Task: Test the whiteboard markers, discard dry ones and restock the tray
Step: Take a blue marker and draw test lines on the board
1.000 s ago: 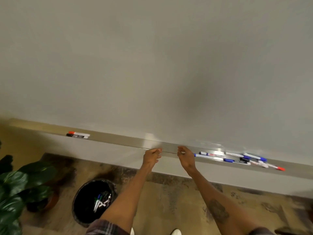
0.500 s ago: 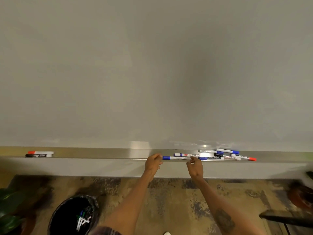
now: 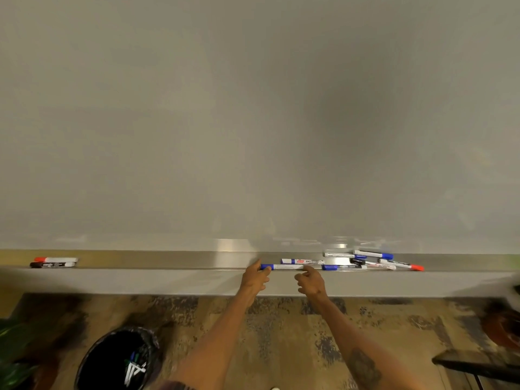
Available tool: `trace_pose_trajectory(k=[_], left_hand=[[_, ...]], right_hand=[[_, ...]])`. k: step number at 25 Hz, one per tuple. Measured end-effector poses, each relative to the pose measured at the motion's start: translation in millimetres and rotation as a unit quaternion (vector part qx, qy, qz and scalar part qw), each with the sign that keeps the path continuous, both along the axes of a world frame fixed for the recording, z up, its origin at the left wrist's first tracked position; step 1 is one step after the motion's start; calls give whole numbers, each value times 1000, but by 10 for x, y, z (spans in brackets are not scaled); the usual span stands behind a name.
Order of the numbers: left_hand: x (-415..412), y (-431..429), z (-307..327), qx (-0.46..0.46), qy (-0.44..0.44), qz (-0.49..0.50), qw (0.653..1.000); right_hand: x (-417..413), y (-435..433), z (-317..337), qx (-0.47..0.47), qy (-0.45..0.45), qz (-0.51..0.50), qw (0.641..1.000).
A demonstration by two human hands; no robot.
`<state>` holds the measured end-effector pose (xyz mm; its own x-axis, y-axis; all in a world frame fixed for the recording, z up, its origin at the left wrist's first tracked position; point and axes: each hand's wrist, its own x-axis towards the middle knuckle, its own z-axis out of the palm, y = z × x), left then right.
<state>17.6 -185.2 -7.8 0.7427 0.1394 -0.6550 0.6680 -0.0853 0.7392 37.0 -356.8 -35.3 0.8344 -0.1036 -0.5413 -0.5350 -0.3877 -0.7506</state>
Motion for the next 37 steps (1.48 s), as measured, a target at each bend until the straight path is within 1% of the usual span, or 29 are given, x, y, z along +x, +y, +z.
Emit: trace_pose_trajectory(k=[3,6,9,10,12,14,16,17,18,20,21,22,24,27,30,33,35,37], left_hand=[[4,41,14,-7,-3,25,1000],[-18,114,30,19,-40,66,997],[-40,241,96,84,-76,108,988],[-52,300,132,86,-92,136,983],[-68,461,229,68,-126,193,971],[-69,646,321,17,-157,243,957],[-73,864,426,-22,-176,268,947],[-76,962,499,-34,-185,267,945],[-79,1045,574,-45,-197,261,944],[-115,1215,741,-51,-229,231,944],[-150,1283,848,-44,-245,211,945],[-181,1336,926,-37,-260,192,946],[-230,1421,1080,-24,-286,170,943],[-298,1563,1351,-36,-320,179,930],[-320,1707,1629,-72,-344,188,917],[-385,1779,1899,-128,-359,182,906],[-409,1808,2024,-140,-375,175,900],[-412,1845,2140,-127,-391,170,896]], right_hand=[[-21,12,38,15,-10,-41,999],[-57,83,82,44,-39,-100,993],[-90,194,160,136,-42,-146,979],[-103,245,217,176,-39,-151,972],[-153,381,367,253,-37,-139,957],[-199,519,465,310,-31,-101,945],[-254,682,543,334,-12,-50,941],[-276,769,588,322,-3,-23,947],[-290,866,654,284,-7,13,959],[-294,1142,814,159,-61,109,979],[-289,1312,922,106,-100,153,977],[-281,1482,1034,78,-136,182,971],[-259,1797,1231,78,-187,205,958],[-270,2133,1467,119,-230,174,950],[-318,2370,1663,103,-301,170,932],[-351,2580,1879,117,-335,164,920],[-363,2659,2002,110,-359,157,914],[-373,2704,2123,70,-389,154,905]])
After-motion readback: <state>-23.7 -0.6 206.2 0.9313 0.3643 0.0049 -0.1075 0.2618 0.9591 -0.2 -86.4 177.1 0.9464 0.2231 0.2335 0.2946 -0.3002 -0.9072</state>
